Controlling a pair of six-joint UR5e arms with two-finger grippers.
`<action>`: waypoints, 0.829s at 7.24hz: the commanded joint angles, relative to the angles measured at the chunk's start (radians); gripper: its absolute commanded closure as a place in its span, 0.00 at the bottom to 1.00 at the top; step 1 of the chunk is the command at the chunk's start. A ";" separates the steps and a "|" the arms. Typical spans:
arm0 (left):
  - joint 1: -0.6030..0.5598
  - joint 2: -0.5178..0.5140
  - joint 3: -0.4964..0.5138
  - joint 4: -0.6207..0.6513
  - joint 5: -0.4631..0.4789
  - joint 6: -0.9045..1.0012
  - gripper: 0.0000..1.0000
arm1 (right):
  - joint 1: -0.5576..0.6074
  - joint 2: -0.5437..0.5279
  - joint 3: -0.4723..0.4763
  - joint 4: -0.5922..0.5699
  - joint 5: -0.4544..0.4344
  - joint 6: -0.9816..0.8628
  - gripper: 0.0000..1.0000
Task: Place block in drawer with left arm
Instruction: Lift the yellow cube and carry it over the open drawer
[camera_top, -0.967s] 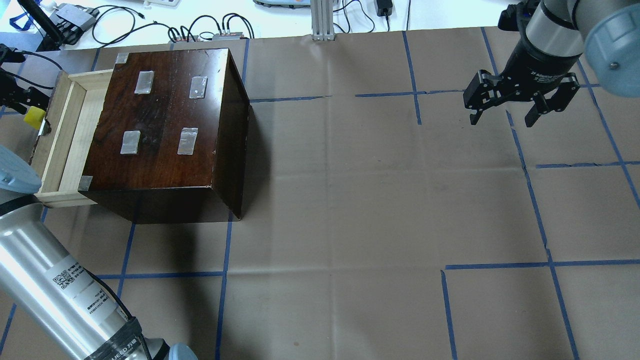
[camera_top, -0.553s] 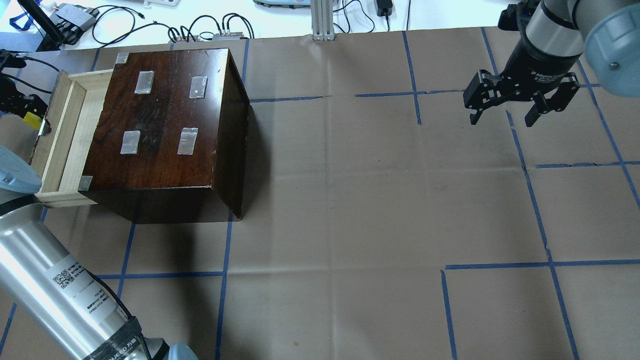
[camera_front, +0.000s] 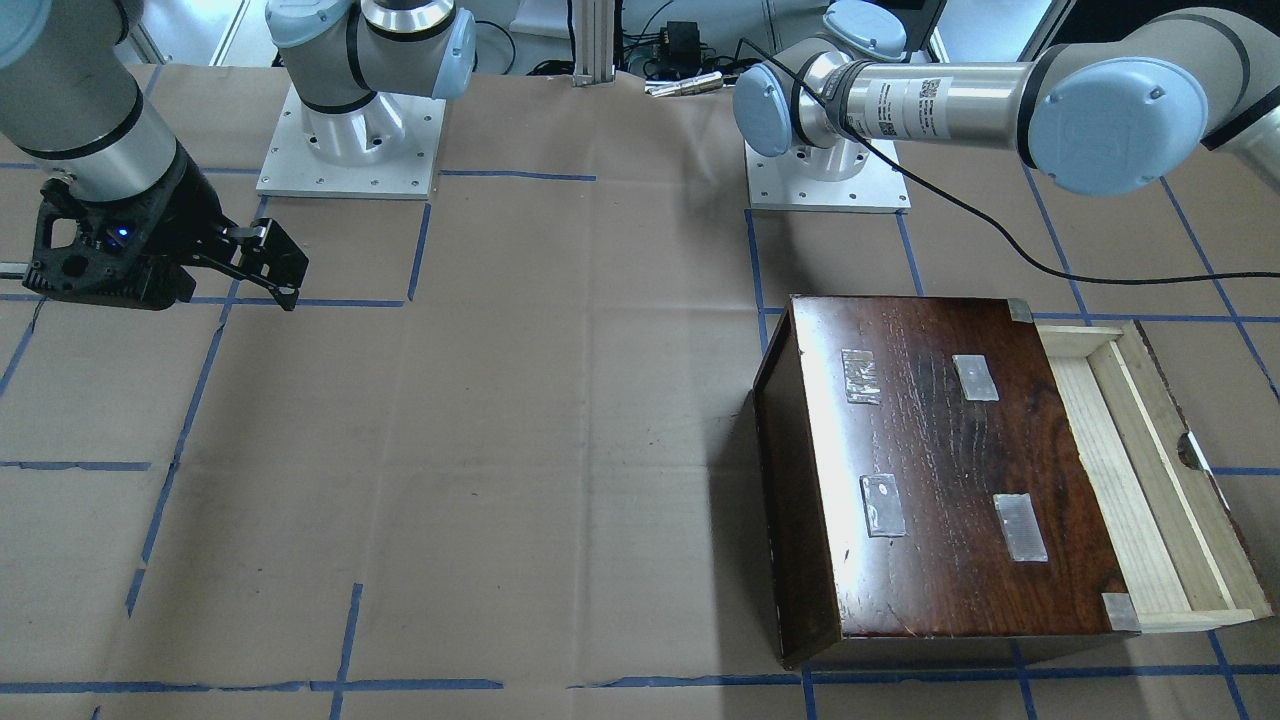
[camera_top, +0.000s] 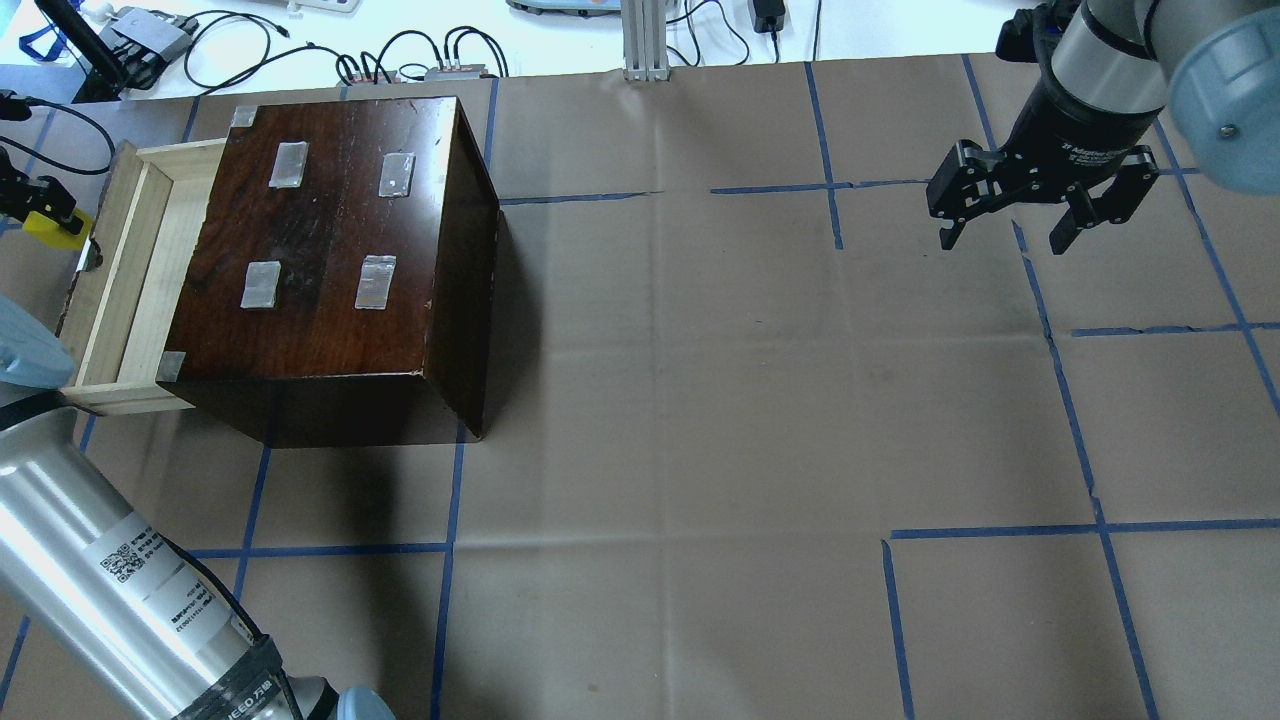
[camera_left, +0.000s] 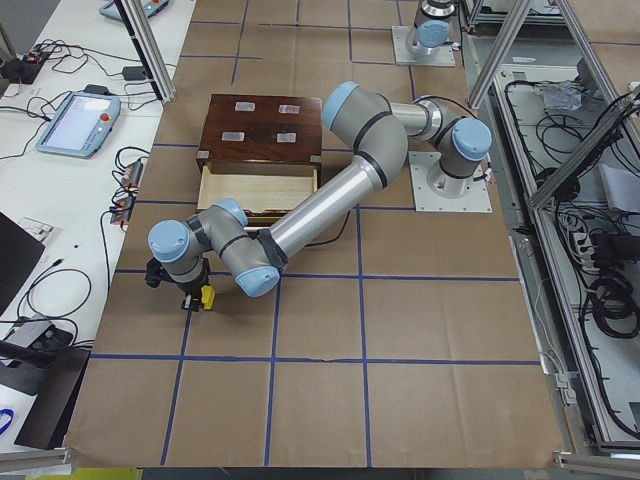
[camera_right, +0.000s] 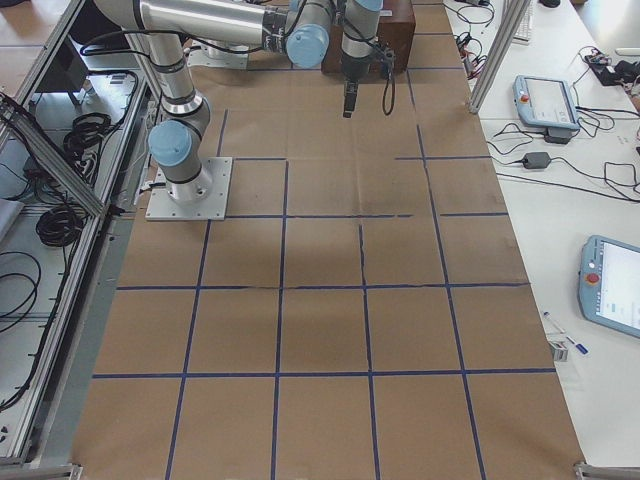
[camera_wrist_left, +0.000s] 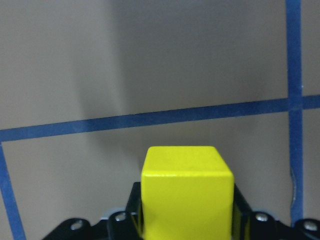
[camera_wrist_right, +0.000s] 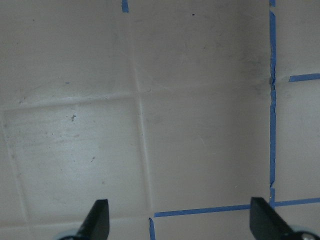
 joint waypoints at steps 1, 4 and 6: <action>0.006 0.102 -0.019 -0.095 -0.001 0.000 0.66 | 0.000 0.000 0.000 -0.001 0.000 0.000 0.00; 0.039 0.339 -0.216 -0.187 -0.002 -0.003 0.66 | 0.000 0.000 -0.001 -0.001 0.000 0.000 0.00; 0.034 0.508 -0.401 -0.170 0.002 -0.015 0.66 | 0.000 0.000 0.000 -0.001 0.000 0.000 0.00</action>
